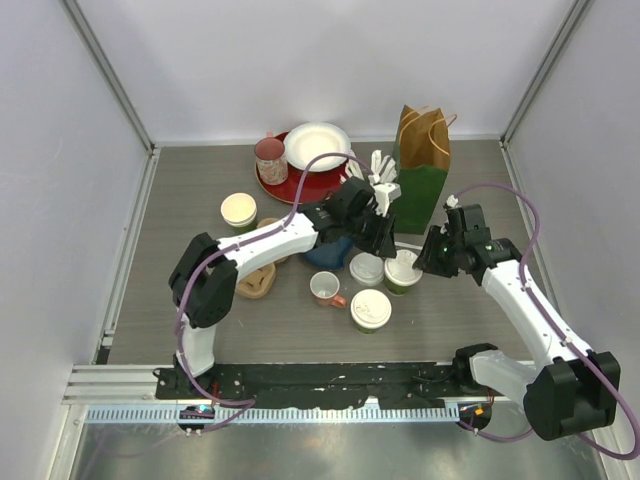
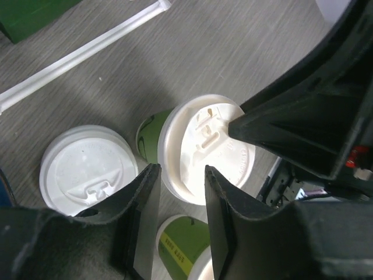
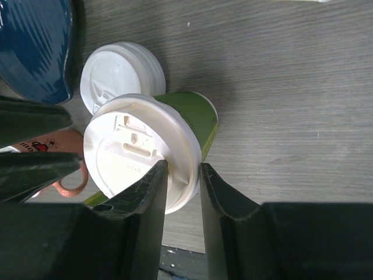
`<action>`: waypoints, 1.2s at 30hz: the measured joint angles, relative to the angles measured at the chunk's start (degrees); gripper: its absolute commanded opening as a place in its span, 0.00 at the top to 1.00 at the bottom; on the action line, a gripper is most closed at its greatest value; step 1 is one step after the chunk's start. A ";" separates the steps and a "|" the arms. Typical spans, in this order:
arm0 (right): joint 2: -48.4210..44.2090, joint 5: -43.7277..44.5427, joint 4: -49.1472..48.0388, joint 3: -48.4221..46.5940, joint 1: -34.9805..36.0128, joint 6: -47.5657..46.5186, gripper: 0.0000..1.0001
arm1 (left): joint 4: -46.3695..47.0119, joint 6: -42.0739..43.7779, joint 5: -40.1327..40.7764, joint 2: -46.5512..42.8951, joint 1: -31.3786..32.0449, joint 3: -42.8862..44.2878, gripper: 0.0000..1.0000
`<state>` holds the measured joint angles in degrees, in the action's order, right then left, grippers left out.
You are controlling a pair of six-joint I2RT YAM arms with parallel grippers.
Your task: Pack the takeout coffee
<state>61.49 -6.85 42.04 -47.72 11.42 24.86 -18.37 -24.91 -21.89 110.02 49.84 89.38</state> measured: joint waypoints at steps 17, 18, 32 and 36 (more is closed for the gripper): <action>-2.97 -1.38 -6.03 4.22 0.00 1.07 0.78 | 5.79 -0.15 2.38 1.51 0.07 -3.65 0.75; -2.97 -1.40 -5.99 4.17 0.00 1.09 0.73 | 5.79 -0.13 2.49 1.46 0.07 -3.67 0.73; -1.46 -1.18 2.14 -2.58 0.00 -1.03 0.49 | -2.03 3.15 -3.56 1.51 -2.01 7.39 0.43; -0.76 -1.18 4.79 -5.40 0.00 -1.77 0.38 | -6.62 4.42 -5.97 1.22 -3.30 8.76 0.41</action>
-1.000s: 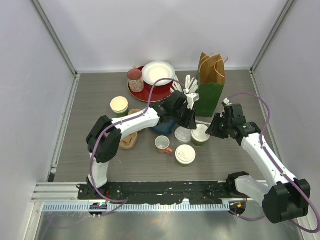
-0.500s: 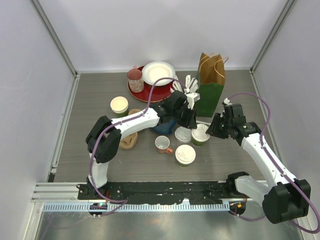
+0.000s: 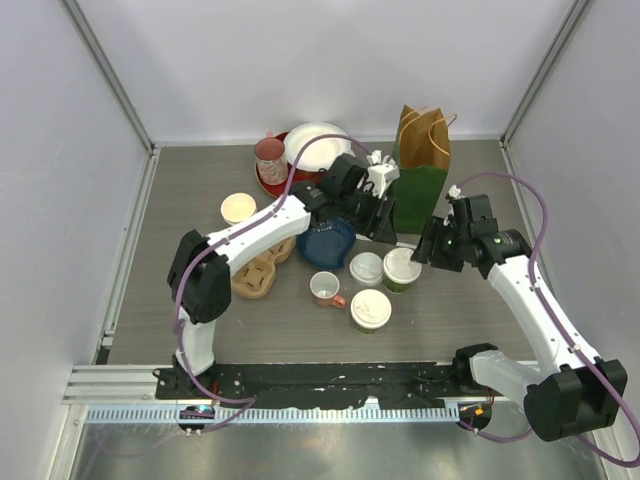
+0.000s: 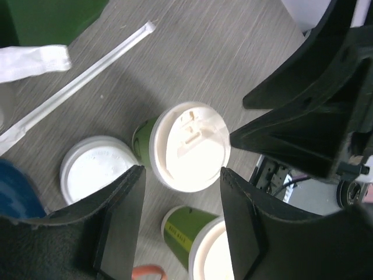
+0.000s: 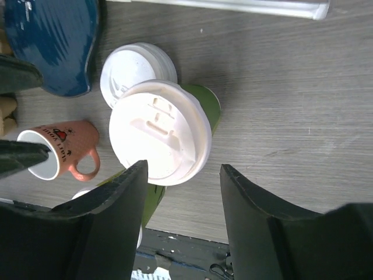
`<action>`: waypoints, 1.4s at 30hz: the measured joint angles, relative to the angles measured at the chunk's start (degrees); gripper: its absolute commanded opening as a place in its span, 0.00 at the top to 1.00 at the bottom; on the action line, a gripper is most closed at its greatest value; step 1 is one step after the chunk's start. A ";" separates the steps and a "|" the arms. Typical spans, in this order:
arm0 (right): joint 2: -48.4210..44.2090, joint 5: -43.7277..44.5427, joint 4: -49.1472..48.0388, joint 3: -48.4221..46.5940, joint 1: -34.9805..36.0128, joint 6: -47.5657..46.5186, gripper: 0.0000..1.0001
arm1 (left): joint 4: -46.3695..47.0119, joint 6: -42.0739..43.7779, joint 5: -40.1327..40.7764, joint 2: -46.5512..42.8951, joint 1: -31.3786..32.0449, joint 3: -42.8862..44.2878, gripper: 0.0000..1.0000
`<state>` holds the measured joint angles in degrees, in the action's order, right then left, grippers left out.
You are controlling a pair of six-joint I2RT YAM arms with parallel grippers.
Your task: Pack the takeout coffee
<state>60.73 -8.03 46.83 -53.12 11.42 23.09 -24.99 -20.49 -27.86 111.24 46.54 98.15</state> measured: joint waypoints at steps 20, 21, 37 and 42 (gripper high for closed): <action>0.02 -0.22 6.82 -12.98 1.33 -1.44 0.26 | -22.12 31.85 4.90 -19.63 -7.56 -20.20 0.38; 0.02 -0.20 7.13 -12.98 1.51 -1.31 0.26 | -22.01 32.02 4.90 -19.06 -7.56 -21.31 0.37; -1.36 -0.11 8.79 -12.90 3.39 -0.20 0.27 | -12.79 29.03 11.61 -14.47 -5.81 -27.65 0.81; -1.36 0.00 8.81 -12.87 4.39 0.02 0.27 | -12.22 28.00 12.15 -14.12 -5.14 -28.28 1.00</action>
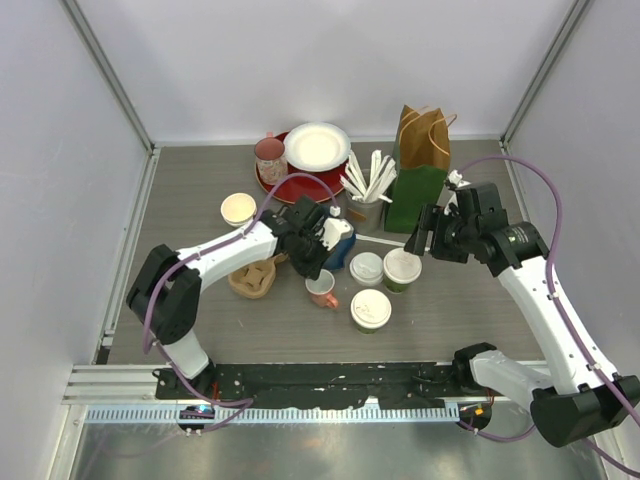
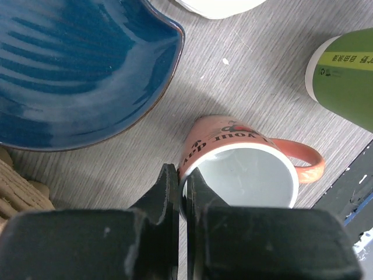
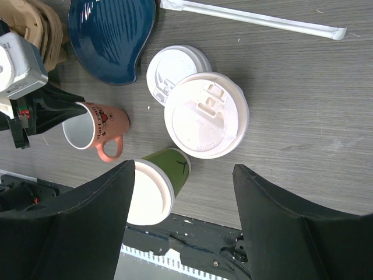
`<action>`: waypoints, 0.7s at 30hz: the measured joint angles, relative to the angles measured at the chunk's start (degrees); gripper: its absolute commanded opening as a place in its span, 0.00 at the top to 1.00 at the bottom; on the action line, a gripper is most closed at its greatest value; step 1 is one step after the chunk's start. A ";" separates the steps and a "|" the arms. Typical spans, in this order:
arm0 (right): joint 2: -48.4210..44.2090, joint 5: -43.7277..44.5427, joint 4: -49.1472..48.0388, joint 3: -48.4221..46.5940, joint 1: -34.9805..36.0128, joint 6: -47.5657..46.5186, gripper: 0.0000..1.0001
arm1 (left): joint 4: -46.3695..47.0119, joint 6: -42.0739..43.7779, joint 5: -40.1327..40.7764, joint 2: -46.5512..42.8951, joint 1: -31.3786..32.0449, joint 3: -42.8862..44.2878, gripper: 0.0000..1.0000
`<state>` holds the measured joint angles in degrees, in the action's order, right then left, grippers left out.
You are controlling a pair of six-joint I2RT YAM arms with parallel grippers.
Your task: Pack the takeout coffee
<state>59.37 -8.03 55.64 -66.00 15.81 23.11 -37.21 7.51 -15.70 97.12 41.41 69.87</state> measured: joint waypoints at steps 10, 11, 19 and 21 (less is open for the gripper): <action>1.20 1.46 0.11 -0.33 4.31 0.83 0.27 | -15.72 1.42 -3.15 -5.25 -6.12 7.74 1.00; 1.46 1.51 0.11 -0.44 4.85 1.01 0.27 | -17.90 1.97 -4.00 -6.88 -8.63 10.25 1.00; 5.64 2.95 -0.39 -3.93 11.17 1.55 0.27 | -26.53 5.79 -7.65 -16.44 -36.09 24.94 1.00; 6.78 3.39 -0.92 -5.53 13.38 1.60 0.27 | -27.21 6.40 -8.13 -16.35 -46.29 26.23 1.00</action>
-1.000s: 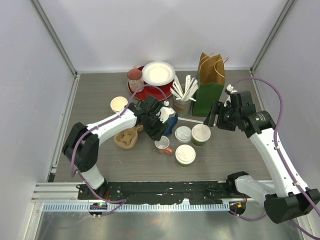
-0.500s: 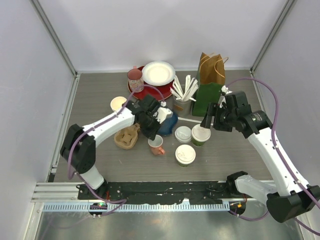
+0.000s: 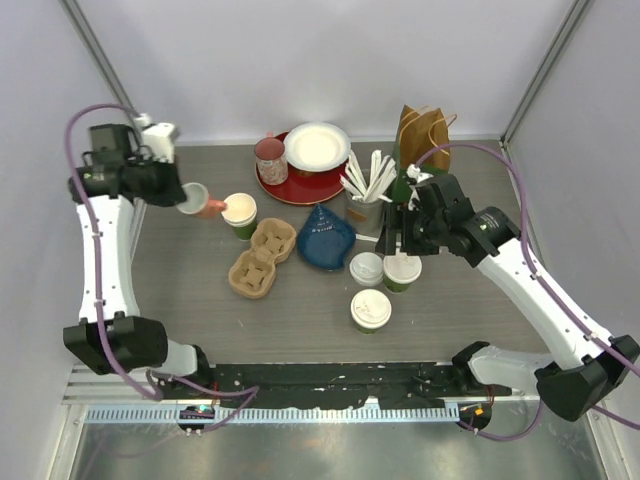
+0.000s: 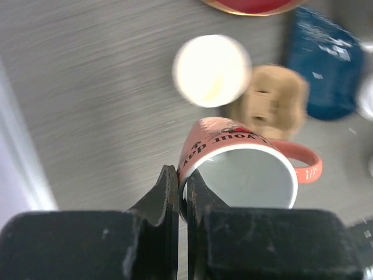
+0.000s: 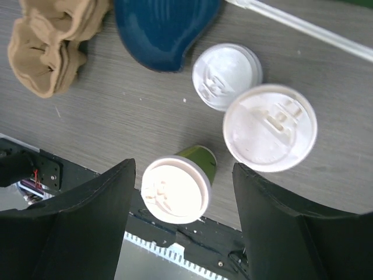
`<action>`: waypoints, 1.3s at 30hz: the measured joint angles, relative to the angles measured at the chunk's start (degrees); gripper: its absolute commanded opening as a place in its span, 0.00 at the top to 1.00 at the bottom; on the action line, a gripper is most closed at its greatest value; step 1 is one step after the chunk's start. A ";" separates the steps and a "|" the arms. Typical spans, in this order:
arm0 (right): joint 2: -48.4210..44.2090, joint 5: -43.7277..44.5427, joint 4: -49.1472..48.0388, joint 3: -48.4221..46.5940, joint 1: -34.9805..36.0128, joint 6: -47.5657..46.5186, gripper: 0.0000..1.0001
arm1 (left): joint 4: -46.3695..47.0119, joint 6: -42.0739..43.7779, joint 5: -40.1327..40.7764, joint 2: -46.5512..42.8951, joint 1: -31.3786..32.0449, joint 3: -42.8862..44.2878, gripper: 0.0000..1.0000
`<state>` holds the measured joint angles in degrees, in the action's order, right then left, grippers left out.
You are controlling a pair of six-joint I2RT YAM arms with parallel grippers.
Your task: Pack the takeout coffee
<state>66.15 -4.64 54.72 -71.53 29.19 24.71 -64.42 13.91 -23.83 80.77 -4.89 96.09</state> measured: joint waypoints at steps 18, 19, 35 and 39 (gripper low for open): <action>19.54 8.17 -7.19 -11.87 19.69 -6.45 0.27 | 12.13 -1.86 6.45 16.92 -19.52 -17.99 1.00; 19.58 8.31 -7.21 -11.87 19.82 -6.58 0.27 | 13.62 -2.12 6.10 16.92 -19.52 -18.47 1.00; 17.38 10.56 -8.50 -11.76 19.82 -6.58 0.27 | 29.27 -3.43 5.77 16.85 -19.08 -26.34 0.44; 17.22 10.58 -8.52 -11.67 19.82 -6.54 0.27 | 28.72 -3.41 4.83 16.28 -19.08 -25.90 0.35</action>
<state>83.37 5.93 46.19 -83.20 49.01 18.17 -35.70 10.50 -19.00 97.06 -23.97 70.19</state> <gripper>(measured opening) 0.726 0.610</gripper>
